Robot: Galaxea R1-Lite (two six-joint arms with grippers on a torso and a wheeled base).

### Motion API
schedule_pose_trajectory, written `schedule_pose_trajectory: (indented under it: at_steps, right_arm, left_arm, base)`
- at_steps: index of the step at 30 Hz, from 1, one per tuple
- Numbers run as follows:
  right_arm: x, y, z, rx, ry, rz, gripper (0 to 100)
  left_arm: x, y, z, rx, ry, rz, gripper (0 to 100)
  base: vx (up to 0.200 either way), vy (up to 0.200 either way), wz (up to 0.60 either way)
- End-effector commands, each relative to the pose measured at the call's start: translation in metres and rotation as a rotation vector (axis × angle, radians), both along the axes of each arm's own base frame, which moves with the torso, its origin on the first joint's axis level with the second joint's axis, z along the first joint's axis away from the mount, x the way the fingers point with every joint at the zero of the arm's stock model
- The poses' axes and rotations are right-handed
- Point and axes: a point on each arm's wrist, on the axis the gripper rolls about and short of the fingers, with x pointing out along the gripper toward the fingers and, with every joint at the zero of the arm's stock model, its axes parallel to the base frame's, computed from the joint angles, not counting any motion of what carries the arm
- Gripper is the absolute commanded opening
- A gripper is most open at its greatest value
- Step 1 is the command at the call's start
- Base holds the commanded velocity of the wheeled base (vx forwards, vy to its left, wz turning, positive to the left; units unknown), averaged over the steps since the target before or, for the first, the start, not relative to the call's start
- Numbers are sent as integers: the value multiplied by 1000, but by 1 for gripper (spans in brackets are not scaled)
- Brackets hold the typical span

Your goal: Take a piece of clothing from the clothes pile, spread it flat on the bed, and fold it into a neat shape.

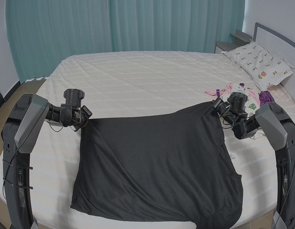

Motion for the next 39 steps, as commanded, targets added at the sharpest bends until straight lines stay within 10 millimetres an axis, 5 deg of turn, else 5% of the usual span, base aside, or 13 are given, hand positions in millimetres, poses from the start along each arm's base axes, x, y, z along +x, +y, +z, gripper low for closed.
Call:
schedule_pose_trajectory:
  at_steps: [1, 5, 13, 26, 27, 28, 36, 39]
  right_arm:
    - [4, 14, -9, -1, -8, 12, 0]
    - [6, 21, -16, -9, -8, 19, 0]
    - [17, 16, 1, -1, -112, -71, 0]
    - [18, 20, -25, -36, -23, -52, 0]
    - [18, 20, -26, -39, -22, -51, 100]
    - [17, 20, -26, -40, -19, -50, 100]
    - [1, 16, -22, -48, 31, -35, 100]
    - [-20, 12, -2, -44, 44, -17, 100]
  left_arm:
    - [1, -2, -5, -2, 6, -3, 0]
    - [1, -2, -5, -1, 3, -1, 0]
    - [2, -1, -5, -2, 3, 1, 0]
    - [2, -1, -7, -36, 3, 20, 0]
    - [2, -1, -7, -41, 3, 18, 0]
    - [2, -1, -8, -44, 4, 20, 100]
    - [1, 5, -7, -42, 7, 33, 100]
    - [-5, 14, 15, -47, -26, 49, 100]
  base:
    - [0, 0, 0]
    - [0, 0, 0]
    - [0, 0, 0]
    - [0, 0, 0]
    - [0, 0, 0]
    - [0, 0, 0]
    - [0, 0, 0]
    - [0, 0, 0]
